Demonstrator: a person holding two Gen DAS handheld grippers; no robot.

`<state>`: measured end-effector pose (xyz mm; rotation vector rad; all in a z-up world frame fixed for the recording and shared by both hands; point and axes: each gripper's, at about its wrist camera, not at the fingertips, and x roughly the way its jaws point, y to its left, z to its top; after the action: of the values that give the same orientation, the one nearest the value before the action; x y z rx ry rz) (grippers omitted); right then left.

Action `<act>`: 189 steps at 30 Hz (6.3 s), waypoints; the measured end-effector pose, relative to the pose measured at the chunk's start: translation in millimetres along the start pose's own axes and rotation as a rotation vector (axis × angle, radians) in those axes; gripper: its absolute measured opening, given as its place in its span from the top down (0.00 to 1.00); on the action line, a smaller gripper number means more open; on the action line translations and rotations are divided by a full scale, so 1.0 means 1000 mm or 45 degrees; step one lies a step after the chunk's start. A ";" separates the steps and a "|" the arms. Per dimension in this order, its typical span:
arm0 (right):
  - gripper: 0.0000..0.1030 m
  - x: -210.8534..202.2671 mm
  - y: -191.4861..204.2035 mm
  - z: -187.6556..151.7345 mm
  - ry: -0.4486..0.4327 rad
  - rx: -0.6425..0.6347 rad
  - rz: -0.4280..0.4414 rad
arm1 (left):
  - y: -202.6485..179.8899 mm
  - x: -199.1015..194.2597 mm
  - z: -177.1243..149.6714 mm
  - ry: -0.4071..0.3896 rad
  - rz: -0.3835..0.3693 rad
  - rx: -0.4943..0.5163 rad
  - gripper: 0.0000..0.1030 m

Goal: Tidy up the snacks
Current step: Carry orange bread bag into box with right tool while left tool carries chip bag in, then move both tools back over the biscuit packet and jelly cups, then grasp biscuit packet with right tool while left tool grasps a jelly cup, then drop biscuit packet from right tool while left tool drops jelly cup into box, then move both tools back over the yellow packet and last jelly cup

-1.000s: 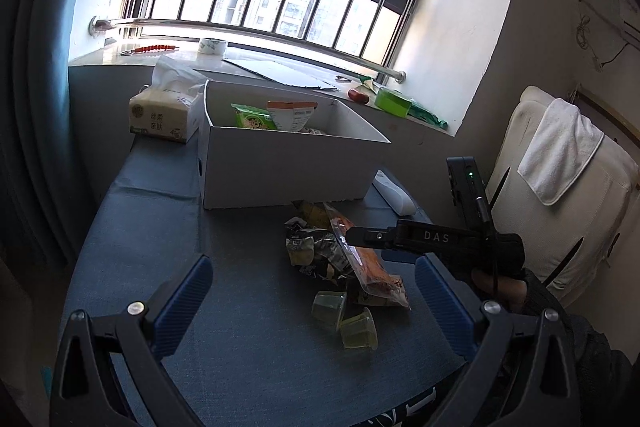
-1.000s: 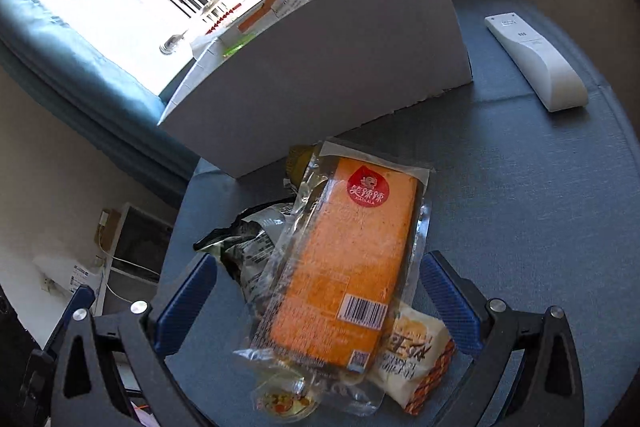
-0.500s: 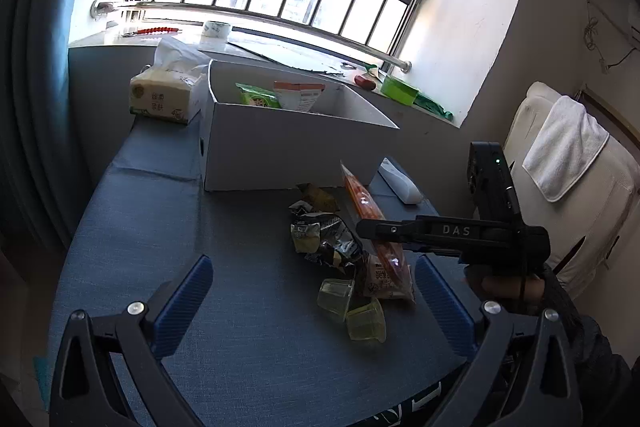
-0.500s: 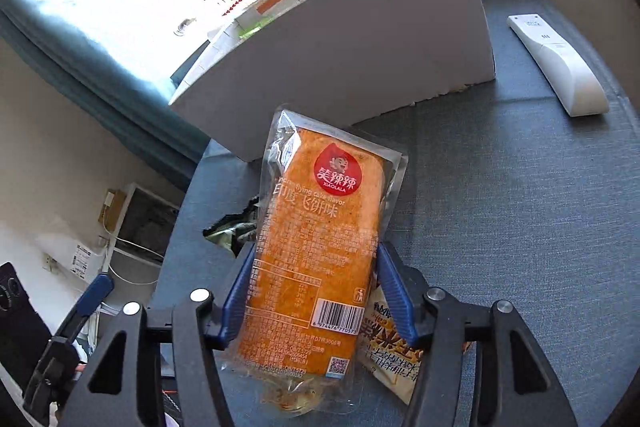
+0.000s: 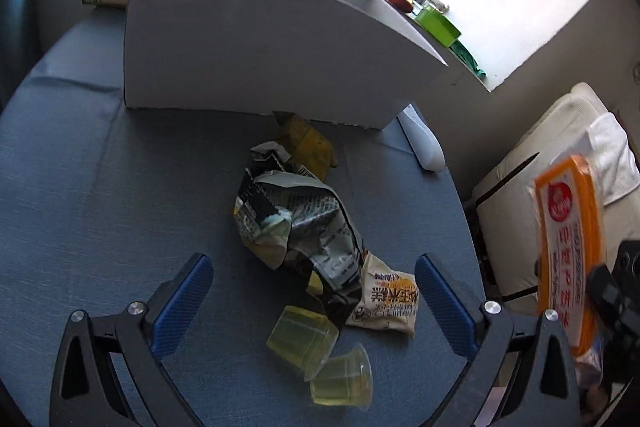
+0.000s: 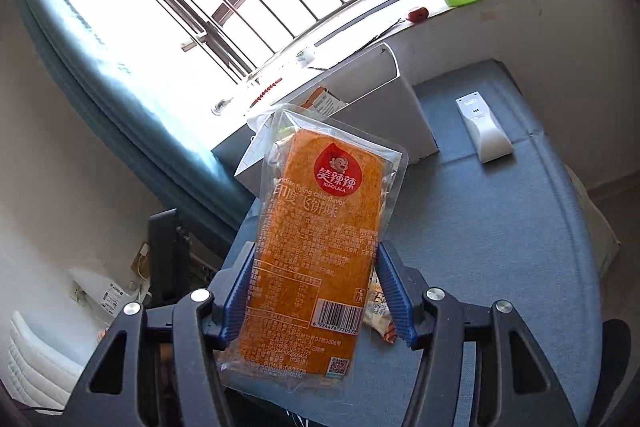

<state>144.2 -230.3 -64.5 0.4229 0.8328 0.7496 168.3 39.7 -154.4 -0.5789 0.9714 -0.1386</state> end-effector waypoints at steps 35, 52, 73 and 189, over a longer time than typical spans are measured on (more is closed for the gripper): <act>0.38 0.150 0.046 0.189 0.008 -0.315 -0.181 | -0.010 -0.078 0.210 -0.549 0.222 0.353 0.55; 0.00 0.140 0.049 0.203 -0.100 -0.336 -0.279 | -0.023 -0.107 0.173 -0.556 0.258 0.419 0.00; 0.00 -0.014 0.029 0.006 -0.131 -0.338 -0.180 | -0.049 -0.151 -0.044 -0.555 0.098 0.585 0.00; 0.00 0.116 0.065 0.154 -0.083 -0.457 -0.140 | -0.038 -0.119 0.133 -0.575 0.192 0.498 0.00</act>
<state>289.2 -109.1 10.8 0.0792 0.6379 0.7603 214.2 104.3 9.7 -0.1615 0.5244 -0.0562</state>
